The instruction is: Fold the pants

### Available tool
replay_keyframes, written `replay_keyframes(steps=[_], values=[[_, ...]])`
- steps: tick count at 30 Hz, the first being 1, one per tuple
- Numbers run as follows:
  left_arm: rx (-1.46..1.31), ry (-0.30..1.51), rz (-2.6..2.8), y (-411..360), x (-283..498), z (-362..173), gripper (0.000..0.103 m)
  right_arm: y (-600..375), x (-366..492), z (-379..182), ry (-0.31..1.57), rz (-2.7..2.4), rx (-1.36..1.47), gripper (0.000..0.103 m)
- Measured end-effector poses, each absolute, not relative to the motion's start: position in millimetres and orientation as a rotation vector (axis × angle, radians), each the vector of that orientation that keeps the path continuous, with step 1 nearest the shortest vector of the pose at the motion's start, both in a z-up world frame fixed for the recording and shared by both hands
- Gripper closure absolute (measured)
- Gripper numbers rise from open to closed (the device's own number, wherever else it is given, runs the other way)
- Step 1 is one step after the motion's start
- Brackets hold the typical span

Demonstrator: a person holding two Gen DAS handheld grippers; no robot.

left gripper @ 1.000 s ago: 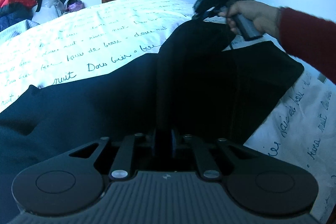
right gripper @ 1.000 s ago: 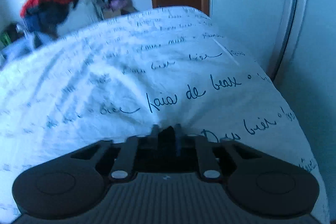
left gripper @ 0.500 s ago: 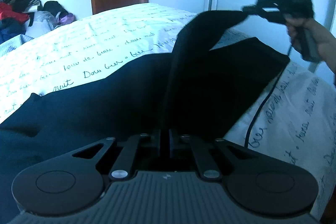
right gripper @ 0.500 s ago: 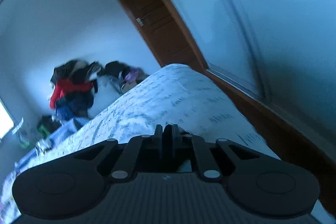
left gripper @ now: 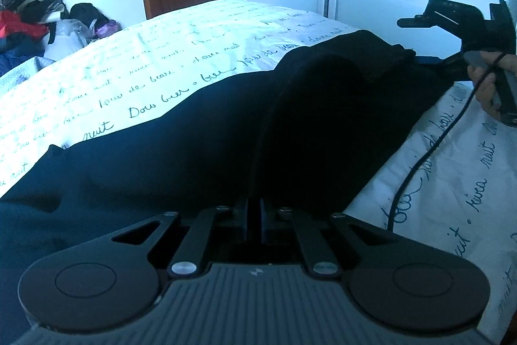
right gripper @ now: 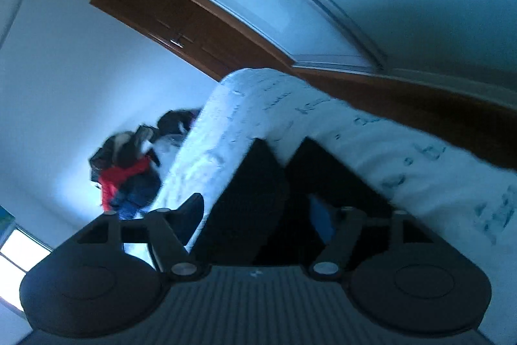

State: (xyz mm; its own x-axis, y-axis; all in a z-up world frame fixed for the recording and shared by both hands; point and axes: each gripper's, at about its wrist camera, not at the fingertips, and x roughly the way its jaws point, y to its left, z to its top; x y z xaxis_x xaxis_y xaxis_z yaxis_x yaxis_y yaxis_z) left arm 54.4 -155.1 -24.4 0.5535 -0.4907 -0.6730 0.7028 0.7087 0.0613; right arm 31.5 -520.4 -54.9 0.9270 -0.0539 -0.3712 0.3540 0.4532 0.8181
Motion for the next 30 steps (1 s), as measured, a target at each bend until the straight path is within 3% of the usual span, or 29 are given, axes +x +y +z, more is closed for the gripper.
replay_keyframes(steps=[5, 10, 11, 13, 14, 15, 18, 20, 23, 30], values=[[0.352, 0.665, -0.714, -162.3, 56.5, -24.4, 0.090, -503.3, 36.0, -70.1, 0.309, -0.153, 1.199, 0.033], [0.379, 0.636, -0.721, -173.7, 57.3, -24.1, 0.084, -504.6, 59.9, -68.7, 0.281, -0.212, 1.129, 0.034], [0.384, 0.626, -0.725, -177.3, 56.6, -24.4, 0.082, -506.1, 62.9, -68.8, 0.278, -0.227, 1.116, 0.040], [0.400, 0.598, -0.729, -184.0, 54.6, -24.3, 0.081, -509.1, 68.6, -68.0, 0.295, -0.276, 1.093, 0.068], [0.410, 0.587, -0.727, -187.9, 53.4, -24.3, 0.081, -512.1, 67.3, -69.9, 0.310, -0.300, 1.081, 0.090], [0.423, 0.575, -0.723, -191.9, 52.3, -24.6, 0.081, -515.1, 64.8, -71.9, 0.312, -0.307, 1.075, 0.097], [0.461, 0.553, -0.708, -202.8, 51.1, -26.0, 0.081, -519.7, 53.0, -70.3, 0.274, -0.301, 1.076, 0.099], [0.482, 0.539, -0.691, -207.7, 49.8, -27.0, 0.089, -517.3, 44.8, -57.5, 0.253, -0.314, 1.002, 0.099], [0.486, 0.507, -0.683, -206.2, 45.3, -24.7, 0.091, -513.6, 34.1, -32.0, 0.236, -0.325, 0.886, 0.099], [0.343, 0.518, -0.569, -181.2, 77.3, 3.8, 0.092, -510.1, 73.0, 17.4, 0.284, -0.219, 0.792, 0.099]])
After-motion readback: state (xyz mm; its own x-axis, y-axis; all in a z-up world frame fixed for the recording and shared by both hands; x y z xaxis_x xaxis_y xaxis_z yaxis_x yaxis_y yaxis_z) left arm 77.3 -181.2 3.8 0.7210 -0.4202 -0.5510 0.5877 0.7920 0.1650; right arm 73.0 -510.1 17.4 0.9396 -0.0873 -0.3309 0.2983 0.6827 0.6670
